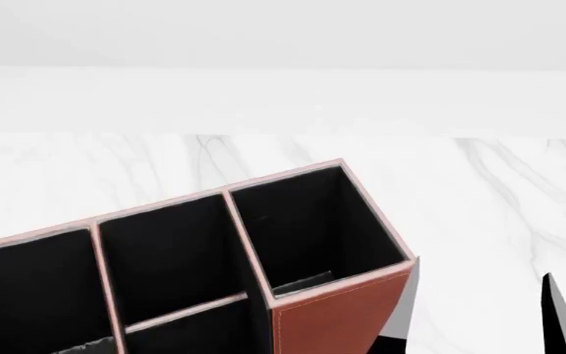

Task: Pick up the book and place it in the front compartment of the caddy.

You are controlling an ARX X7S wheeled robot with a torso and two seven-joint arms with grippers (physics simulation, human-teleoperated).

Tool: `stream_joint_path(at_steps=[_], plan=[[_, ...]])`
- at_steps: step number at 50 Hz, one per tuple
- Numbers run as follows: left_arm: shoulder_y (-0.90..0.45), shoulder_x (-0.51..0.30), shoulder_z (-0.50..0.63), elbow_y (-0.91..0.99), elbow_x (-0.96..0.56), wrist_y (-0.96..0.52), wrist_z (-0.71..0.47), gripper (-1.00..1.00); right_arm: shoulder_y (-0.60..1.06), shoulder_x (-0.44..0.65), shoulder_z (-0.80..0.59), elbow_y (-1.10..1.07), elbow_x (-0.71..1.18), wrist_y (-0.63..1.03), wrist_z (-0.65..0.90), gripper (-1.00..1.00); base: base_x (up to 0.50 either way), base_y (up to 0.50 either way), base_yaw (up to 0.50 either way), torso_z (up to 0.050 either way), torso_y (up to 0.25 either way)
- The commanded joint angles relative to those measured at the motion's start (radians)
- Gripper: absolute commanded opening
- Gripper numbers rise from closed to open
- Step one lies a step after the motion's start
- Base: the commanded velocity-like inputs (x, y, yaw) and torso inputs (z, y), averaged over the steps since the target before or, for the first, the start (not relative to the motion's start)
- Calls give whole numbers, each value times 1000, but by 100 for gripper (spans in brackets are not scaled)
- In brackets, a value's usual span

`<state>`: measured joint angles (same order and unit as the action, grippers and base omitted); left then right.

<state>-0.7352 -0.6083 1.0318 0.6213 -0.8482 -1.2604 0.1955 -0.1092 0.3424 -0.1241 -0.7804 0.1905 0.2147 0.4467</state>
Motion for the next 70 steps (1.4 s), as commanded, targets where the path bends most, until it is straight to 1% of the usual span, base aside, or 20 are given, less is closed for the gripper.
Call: stream_joint_path(at_steps=[1,3,4,7,9,12,15,16,26,28,35,42,47,50,53,58,60,62,66,70], plan=[[-124,0,-254,110,-259,-122,-293,-100,-1,-18,15,17,-7,-25,-39,100,0,0,0,0,0],[-151,7,-280,103,-313,-159,-305,-100,2,-18,13,16,-7,-22,-38,100,0,0,0,0,0],[-176,12,-313,88,-363,-188,-326,-100,2,-18,11,23,-7,-28,-39,100,0,0,0,0,0],[-236,19,-349,73,-430,-221,-336,-100,5,-18,5,26,-9,-26,-39,100,0,0,0,0,0],[-282,32,-379,54,-504,-254,-373,-100,5,-17,6,24,-7,-25,-38,100,0,0,0,0,0],[-348,43,-398,23,-601,-280,-419,-100,5,-16,7,24,-5,-26,-36,100,0,0,0,0,0],[-409,47,-391,-1,-658,-283,-446,-100,5,-14,8,22,-3,-26,-34,100,0,0,0,0,0],[-435,50,-398,-22,-690,-279,-475,-100,5,-14,8,21,-2,-26,-34,100,0,0,0,0,0],[-606,46,-372,-96,-728,-266,-448,-100,5,-8,6,11,1,-20,-27,100,0,0,0,0,0],[-665,52,-377,-122,-792,-262,-481,-100,7,-9,1,19,-1,-25,-29,100,0,0,0,0,0],[-805,73,-340,-191,-829,-270,-484,-100,8,-6,-1,22,1,-28,-28,100,0,0,0,0,0],[-918,92,-311,-249,-779,-267,-414,-100,6,-1,3,14,5,-26,-23,100,0,0,0,0,0],[-1015,110,-275,-304,-690,-268,-311,-100,9,0,1,11,7,-23,-20,100,0,0,0,0,3],[-1035,109,-253,-312,-645,-252,-274,-100,6,2,4,11,9,-26,-19,100,0,0,0,0,0],[-1096,118,-202,-354,-563,-248,-196,-100,7,3,4,7,10,-22,-17,100,0,0,0,0,0],[-1180,132,-125,-413,-460,-235,-113,-100,4,5,7,12,13,-31,-17,100,0,0,0,0,2],[-1191,138,-132,-436,-466,-230,-111,-100,2,6,8,12,14,-33,-16,100,0,0,0,0,0],[-1209,137,-106,-441,-442,-226,-89,-100,-2,7,12,12,17,-40,-16,100,0,0,0,0,0],[-1218,139,-100,-460,-442,-224,-88,-100,-3,9,13,8,19,-39,-14,100,0,0,0,0,3],[-1223,131,-50,-476,-394,-198,-48,-100,-1,10,10,11,19,-40,-14,100,0,0,0,0,0]])
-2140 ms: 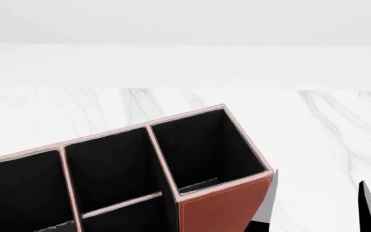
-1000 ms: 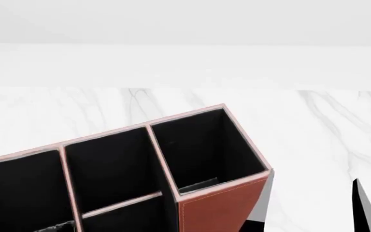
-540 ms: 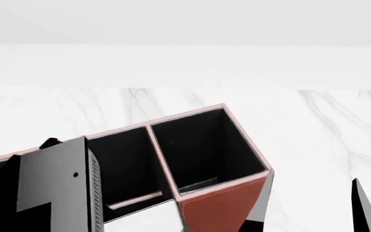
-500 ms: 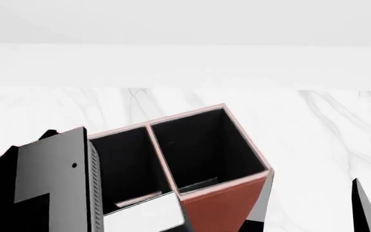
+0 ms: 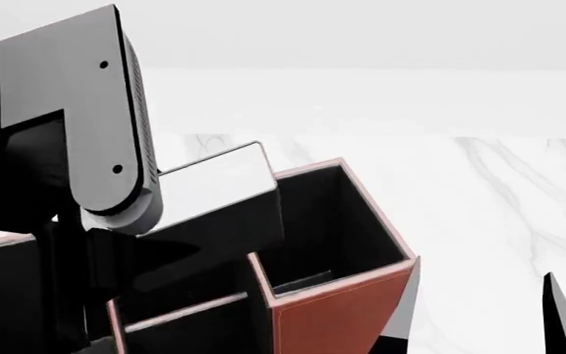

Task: Pick up the book and place it in the front compartment of the caddy.

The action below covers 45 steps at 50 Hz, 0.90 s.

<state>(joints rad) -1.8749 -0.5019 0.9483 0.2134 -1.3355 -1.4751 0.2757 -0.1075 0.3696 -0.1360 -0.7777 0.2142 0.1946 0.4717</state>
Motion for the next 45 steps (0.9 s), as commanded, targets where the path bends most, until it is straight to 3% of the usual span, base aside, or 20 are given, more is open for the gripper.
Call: stream_joint_path(at_steps=[1,13,45], plan=[[-84,25,40,-74,97,18,-123,-100,-3,-17,22,6,-4,-19,-39,100,0,0,0,0,0],[-73,8,119,-100,161,74,-52,-100,-3,-15,22,13,2,-22,-35,100,0,0,0,0,1],[102,-15,252,-163,294,217,-49,-100,-6,-6,21,22,7,-31,-24,100,0,0,0,0,1]])
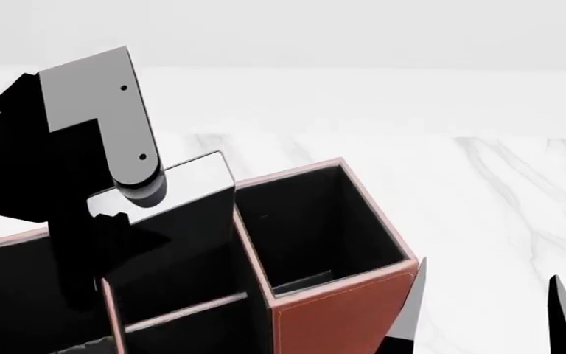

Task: Pick up the book and place it in the front compartment of the caddy.

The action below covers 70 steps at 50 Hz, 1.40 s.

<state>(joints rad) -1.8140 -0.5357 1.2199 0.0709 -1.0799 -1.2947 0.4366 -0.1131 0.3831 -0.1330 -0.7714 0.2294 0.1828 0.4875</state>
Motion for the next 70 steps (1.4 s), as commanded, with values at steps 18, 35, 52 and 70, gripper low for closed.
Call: stream_joint_path(at_steps=[18,35,52,70], plan=[[115,35,40,-92,141,186,-163,-100,0,-14,20,22,-4,-22,-33,100,0,0,0,0,2],[185,29,78,-209,233,352,-89,-100,1,-11,17,43,-4,-32,-30,100,0,0,0,1,1],[238,44,127,-272,291,420,-60,-100,7,-9,13,62,0,-37,-28,100,0,0,0,0,1],[273,75,136,-384,321,496,-15,-100,4,-6,9,77,0,-43,-24,100,0,0,0,1,2]])
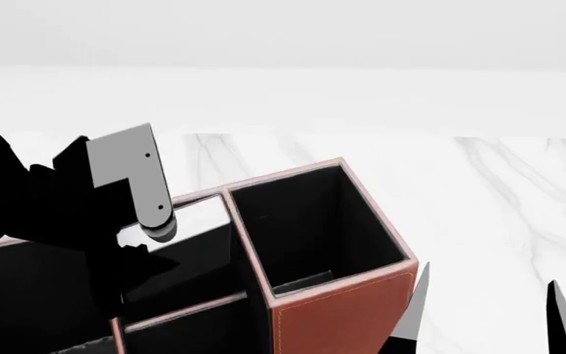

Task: Pick up the book and place it in the front compartment of the caddy.

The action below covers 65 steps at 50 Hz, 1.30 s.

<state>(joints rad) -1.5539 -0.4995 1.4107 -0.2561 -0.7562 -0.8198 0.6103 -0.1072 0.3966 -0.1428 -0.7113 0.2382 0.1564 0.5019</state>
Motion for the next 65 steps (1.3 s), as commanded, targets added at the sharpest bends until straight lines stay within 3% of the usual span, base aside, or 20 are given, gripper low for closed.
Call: stream_joint_path(at_steps=[1,34,65], plan=[[13,41,-51,-66,1,25,-182,-100,-1,-19,18,17,-9,-17,-39,100,0,0,0,0,0],[70,165,25,-415,121,250,9,-100,4,-17,6,80,-18,-29,-33,100,0,0,0,0,1],[140,241,1,-618,144,392,23,-100,7,-13,-6,97,-19,-35,-30,100,0,0,0,0,1]])
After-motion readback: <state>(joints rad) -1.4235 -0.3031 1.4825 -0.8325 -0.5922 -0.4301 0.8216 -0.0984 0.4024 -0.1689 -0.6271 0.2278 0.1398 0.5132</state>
